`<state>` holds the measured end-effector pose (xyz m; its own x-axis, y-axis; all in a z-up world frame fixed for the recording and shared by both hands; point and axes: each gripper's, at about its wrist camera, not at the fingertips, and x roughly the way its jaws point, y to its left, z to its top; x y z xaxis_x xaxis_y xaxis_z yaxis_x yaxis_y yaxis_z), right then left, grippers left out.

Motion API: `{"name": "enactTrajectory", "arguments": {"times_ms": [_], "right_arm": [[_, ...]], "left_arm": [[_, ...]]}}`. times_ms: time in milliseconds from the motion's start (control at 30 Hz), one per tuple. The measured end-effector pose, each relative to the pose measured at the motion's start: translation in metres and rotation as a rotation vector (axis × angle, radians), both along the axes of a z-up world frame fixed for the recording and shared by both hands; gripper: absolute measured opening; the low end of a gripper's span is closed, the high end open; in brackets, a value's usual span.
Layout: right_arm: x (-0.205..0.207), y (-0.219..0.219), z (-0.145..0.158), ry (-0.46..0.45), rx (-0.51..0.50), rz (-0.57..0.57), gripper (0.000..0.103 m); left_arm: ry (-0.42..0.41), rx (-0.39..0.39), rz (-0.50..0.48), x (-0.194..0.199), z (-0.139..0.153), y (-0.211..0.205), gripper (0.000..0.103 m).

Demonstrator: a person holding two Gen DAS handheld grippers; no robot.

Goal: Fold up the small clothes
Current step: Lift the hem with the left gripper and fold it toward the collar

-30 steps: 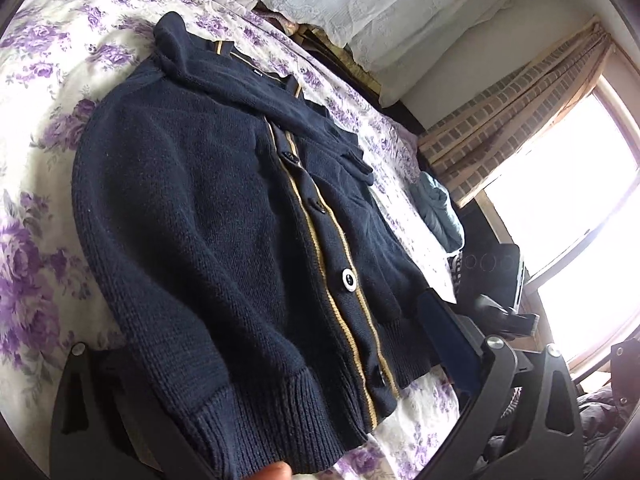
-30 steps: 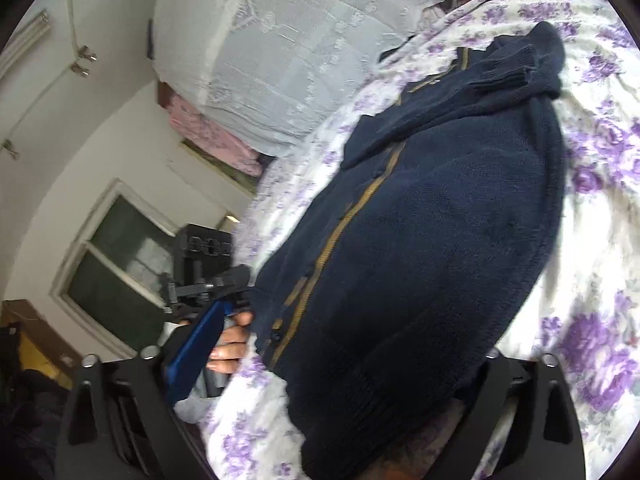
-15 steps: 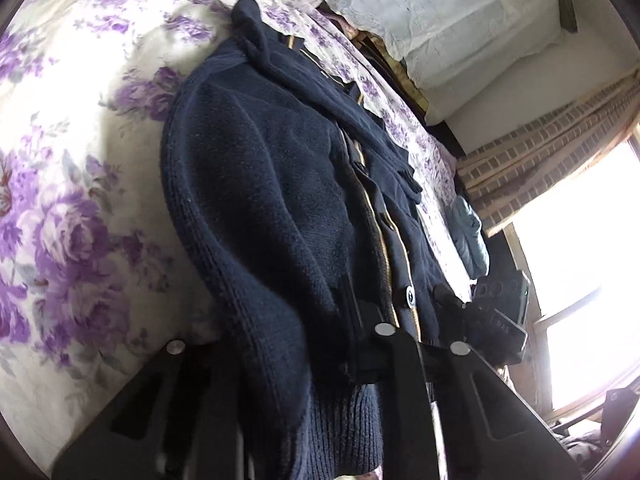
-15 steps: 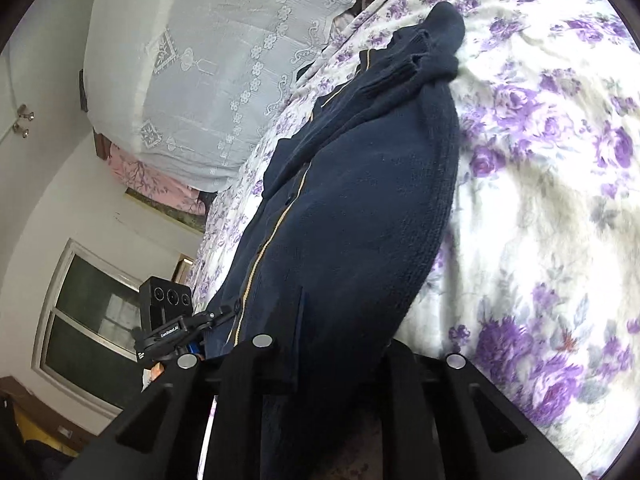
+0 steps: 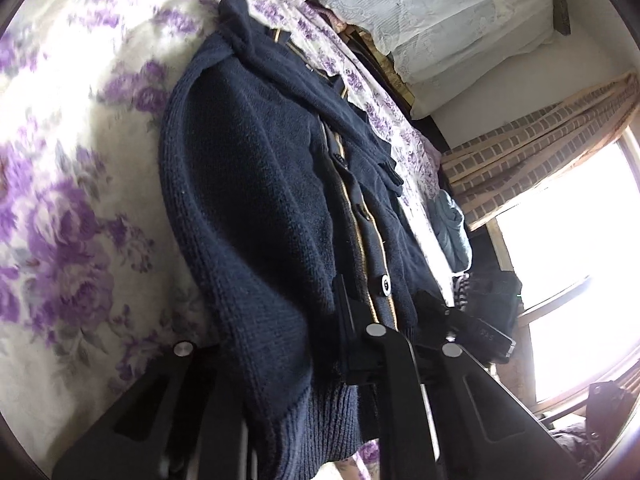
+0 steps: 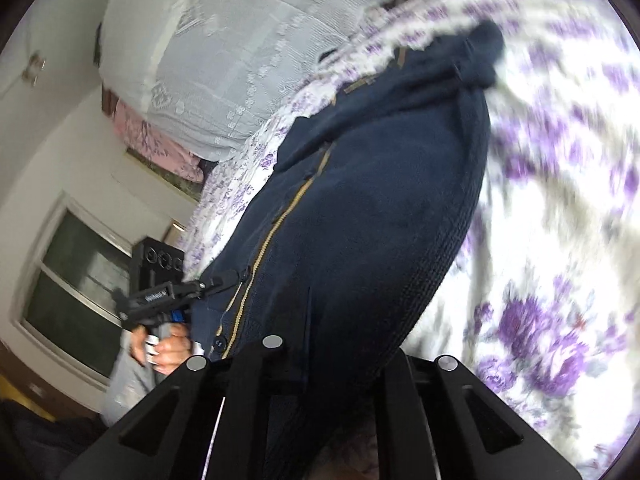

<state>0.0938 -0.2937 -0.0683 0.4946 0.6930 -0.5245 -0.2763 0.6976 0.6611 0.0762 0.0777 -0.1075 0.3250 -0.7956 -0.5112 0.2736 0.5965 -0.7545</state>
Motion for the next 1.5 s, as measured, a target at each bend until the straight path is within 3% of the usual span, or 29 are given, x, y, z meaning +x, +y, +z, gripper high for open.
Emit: {"name": "enactTrajectory", "arguments": {"times_ms": [233,833,1133,1500], "right_arm": [[-0.001,0.002,0.024,-0.082,-0.054,0.023,0.008],[0.038,-0.009,0.075,-0.229,-0.003,-0.023,0.008],[0.078,-0.02,0.08,-0.23,0.035,-0.076,0.008],[0.131,-0.033,0.065,-0.164,0.066,-0.125,0.008]], "left_arm": [[-0.128,0.048,0.007,-0.003,0.034,-0.002,0.012],[-0.298,0.077,0.034,0.047,0.097,-0.016,0.012],[-0.323,0.088,0.067,0.093,0.109,-0.026,0.012],[-0.299,0.089,0.08,0.144,0.097,-0.041,0.012]]}}
